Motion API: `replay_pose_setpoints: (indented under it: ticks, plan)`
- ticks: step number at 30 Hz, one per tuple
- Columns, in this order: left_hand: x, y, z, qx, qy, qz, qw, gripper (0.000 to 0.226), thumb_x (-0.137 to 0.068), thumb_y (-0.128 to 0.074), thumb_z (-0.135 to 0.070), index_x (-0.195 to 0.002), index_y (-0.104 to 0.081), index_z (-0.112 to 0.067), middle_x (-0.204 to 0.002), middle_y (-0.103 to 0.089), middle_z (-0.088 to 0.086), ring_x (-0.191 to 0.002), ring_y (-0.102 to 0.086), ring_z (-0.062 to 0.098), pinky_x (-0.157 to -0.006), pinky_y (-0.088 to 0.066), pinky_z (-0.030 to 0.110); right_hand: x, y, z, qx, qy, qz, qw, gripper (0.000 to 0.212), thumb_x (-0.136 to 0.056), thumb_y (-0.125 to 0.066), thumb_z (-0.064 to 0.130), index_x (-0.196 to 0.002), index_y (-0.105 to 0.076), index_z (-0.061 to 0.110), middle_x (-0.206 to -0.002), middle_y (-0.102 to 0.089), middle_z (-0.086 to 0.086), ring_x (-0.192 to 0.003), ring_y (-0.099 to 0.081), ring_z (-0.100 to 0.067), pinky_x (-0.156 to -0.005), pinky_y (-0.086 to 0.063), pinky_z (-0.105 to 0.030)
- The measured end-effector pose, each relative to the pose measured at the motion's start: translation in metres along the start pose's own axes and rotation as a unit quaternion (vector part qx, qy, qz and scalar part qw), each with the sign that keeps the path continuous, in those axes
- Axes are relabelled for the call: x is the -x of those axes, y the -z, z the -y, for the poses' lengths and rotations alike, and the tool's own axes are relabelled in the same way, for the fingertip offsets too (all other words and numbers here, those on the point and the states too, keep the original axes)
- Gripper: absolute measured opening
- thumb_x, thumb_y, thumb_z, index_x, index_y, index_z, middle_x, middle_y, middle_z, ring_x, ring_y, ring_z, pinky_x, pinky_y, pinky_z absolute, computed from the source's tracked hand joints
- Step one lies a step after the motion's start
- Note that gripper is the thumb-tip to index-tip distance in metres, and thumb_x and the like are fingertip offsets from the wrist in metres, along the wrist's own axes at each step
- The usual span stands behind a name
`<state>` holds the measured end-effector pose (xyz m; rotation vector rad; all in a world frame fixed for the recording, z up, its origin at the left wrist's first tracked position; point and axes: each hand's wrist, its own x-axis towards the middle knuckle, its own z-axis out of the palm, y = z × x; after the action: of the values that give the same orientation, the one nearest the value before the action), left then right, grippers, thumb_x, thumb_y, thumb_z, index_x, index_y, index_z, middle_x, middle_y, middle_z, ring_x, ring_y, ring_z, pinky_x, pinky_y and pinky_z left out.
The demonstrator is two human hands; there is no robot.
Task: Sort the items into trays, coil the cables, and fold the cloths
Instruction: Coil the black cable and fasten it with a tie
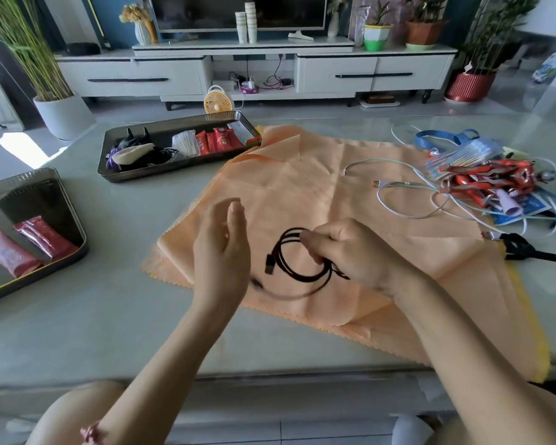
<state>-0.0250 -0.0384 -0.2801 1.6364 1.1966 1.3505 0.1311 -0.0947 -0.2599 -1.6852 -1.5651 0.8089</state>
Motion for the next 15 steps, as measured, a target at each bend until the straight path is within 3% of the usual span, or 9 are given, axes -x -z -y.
replay_pose_setpoints:
  ticks: [2,4,7,8,10,12,15]
  plan:
    - [0.0,0.004,-0.004,-0.035,-0.159,-0.024,0.986,0.027,-0.099,-0.038,-0.022,-0.109,-0.06,-0.01,-0.102,-0.062,-0.007,-0.099,-0.058,0.008,-0.088,-0.044,0.016,0.003,0.0,0.001,0.04,0.0,0.049,0.998,0.046,-0.094,-0.051,0.037,-0.052,-0.047,0.019,-0.043,-0.032,0.008,-0.039,-0.029,-0.006,-0.046,-0.024,-0.019]
    - [0.002,0.004,-0.005,-0.032,-0.201,0.08,0.976,0.025,-0.098,-0.038,-0.023,-0.106,-0.061,-0.016,-0.1,-0.064,-0.014,-0.097,-0.057,-0.002,-0.084,-0.041,0.008,0.005,-0.002,0.002,0.056,0.003,0.098,0.994,0.046,-0.093,-0.051,0.038,-0.052,-0.047,0.019,-0.045,-0.033,0.007,-0.042,-0.029,-0.006,-0.049,-0.025,-0.023]
    - [0.012,-0.002,-0.007,0.02,-0.032,0.317,0.948,0.035,-0.098,-0.031,-0.039,-0.095,-0.061,-0.021,-0.076,-0.071,-0.006,-0.081,-0.066,0.003,-0.081,-0.05,0.021,0.006,-0.002,0.005,0.039,0.018,0.137,0.99,0.038,-0.094,-0.052,0.032,-0.057,-0.055,0.023,-0.047,-0.047,0.012,-0.048,-0.042,0.0,-0.055,-0.032,-0.013]
    - [0.014,-0.004,-0.007,0.024,0.026,0.362,0.932,0.045,-0.094,-0.029,-0.045,-0.09,-0.064,-0.019,-0.07,-0.07,-0.001,-0.073,-0.066,0.009,-0.078,-0.051,0.024,0.007,-0.002,0.004,0.036,0.024,0.146,0.988,0.034,-0.095,-0.052,0.031,-0.062,-0.06,0.024,-0.054,-0.053,0.013,-0.055,-0.047,0.002,-0.062,-0.036,-0.013]
    - [0.016,-0.005,-0.007,-0.001,0.08,0.387,0.918,0.056,-0.083,-0.027,-0.058,-0.072,-0.068,-0.022,-0.062,-0.063,0.003,-0.063,-0.06,0.014,-0.07,-0.048,0.022,0.007,0.0,0.003,0.045,0.034,0.149,0.987,0.034,-0.094,-0.053,0.032,-0.063,-0.064,0.026,-0.062,-0.057,0.012,-0.062,-0.049,0.001,-0.069,-0.038,-0.017]
    - [0.013,-0.003,-0.006,-0.019,0.113,0.394,0.912,0.06,-0.081,-0.024,-0.062,-0.06,-0.068,-0.028,-0.052,-0.053,-0.005,-0.059,-0.054,0.011,-0.067,-0.045,0.019,0.007,-0.001,0.001,0.048,0.037,0.134,0.989,0.038,-0.092,-0.054,0.037,-0.055,-0.06,0.028,-0.062,-0.056,0.007,-0.062,-0.048,-0.002,-0.066,-0.038,-0.022]
    - [0.008,0.001,-0.006,0.044,0.205,0.424,0.881,0.056,-0.092,-0.028,-0.053,-0.065,-0.068,-0.023,-0.045,-0.036,-0.01,-0.056,-0.05,0.009,-0.072,-0.05,0.023,0.004,-0.002,-0.001,0.068,0.027,0.104,0.992,0.036,-0.088,-0.056,0.044,-0.061,-0.059,0.02,-0.075,-0.059,-0.017,-0.065,-0.05,-0.018,-0.068,-0.042,-0.039]
